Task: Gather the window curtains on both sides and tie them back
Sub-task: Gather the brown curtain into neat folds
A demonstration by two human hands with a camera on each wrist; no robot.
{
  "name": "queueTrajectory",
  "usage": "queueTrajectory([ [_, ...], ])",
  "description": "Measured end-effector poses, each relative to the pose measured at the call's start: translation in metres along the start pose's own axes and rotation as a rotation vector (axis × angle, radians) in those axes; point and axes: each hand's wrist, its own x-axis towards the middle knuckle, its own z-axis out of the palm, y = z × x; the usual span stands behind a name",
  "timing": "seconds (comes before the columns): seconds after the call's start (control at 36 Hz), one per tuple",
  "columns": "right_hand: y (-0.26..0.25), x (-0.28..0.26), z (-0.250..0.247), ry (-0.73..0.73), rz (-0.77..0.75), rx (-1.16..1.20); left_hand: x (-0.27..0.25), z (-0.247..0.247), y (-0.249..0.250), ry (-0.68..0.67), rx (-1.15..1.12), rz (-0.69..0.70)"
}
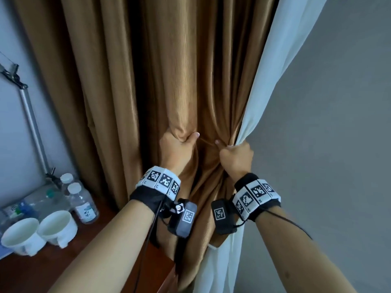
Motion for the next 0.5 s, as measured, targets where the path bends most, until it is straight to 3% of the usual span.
queueTrajectory([
  [0.17,0.001,-0.013,-0.004,-0.012,-0.059,-0.031,-0.003,0.025,0.007,-0.042,0.031,0.081],
  [0.39,-0.009,-0.026,-0.006,-0.213,-0.046,0.124,-0.018,0.033,-0.004,-0.463,0.001,0.049],
  [0.5,-0.023,-0.027,0.000,-0.194,0.017,0.050,-0.032,0.032,-0.012,-0.576,0.067,0.090],
])
